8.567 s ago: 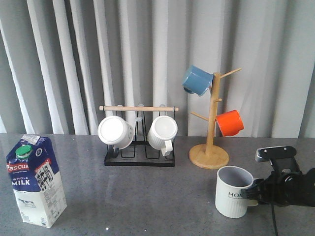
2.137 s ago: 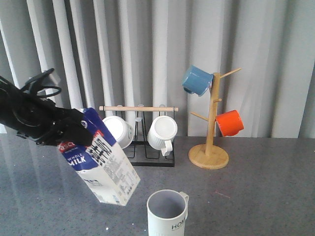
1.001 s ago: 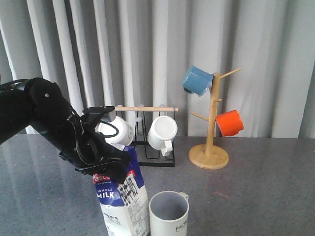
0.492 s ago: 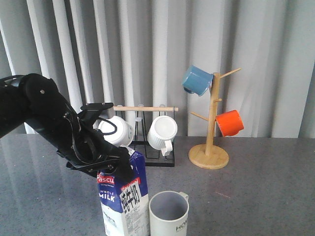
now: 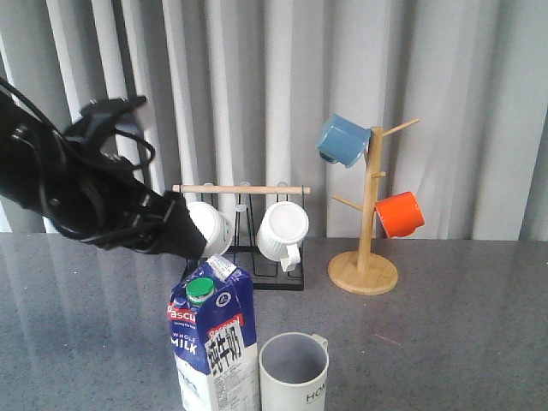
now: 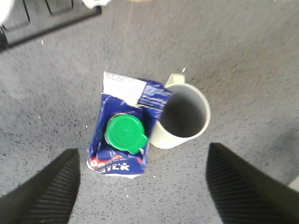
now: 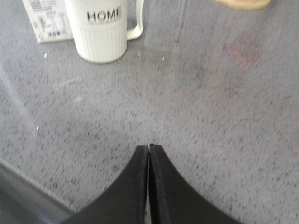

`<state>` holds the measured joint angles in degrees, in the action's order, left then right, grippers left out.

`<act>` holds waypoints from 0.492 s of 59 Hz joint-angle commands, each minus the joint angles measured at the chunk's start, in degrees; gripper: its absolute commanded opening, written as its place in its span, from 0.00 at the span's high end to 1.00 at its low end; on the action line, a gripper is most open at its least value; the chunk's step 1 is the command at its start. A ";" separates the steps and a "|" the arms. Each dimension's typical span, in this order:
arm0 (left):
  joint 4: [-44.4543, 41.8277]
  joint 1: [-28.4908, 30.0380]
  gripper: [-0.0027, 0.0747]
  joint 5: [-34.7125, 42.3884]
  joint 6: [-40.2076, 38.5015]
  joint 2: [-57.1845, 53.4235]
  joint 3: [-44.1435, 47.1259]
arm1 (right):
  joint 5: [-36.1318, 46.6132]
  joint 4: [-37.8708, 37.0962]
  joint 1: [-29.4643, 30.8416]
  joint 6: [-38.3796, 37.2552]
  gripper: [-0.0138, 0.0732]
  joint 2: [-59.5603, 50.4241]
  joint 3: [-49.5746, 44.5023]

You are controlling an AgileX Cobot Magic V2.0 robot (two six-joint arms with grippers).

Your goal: Place milk next to cup

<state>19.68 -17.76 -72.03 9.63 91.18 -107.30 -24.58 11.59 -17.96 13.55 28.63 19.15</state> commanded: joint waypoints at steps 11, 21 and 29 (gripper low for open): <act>0.24 -0.21 0.82 0.25 0.34 -17.09 -1.49 | 15.13 -3.00 1.31 -4.57 0.85 0.21 1.47; -7.16 -0.21 0.98 0.25 -0.03 -26.11 -1.42 | 16.68 -4.37 7.41 -4.85 0.85 0.21 1.47; -11.88 -0.16 0.98 0.92 -0.51 -34.12 2.05 | 18.07 -4.31 12.69 -4.72 0.85 0.21 1.47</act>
<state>10.33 -17.76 -73.32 9.89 62.69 -106.64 -12.01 7.79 -8.33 8.67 28.63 19.15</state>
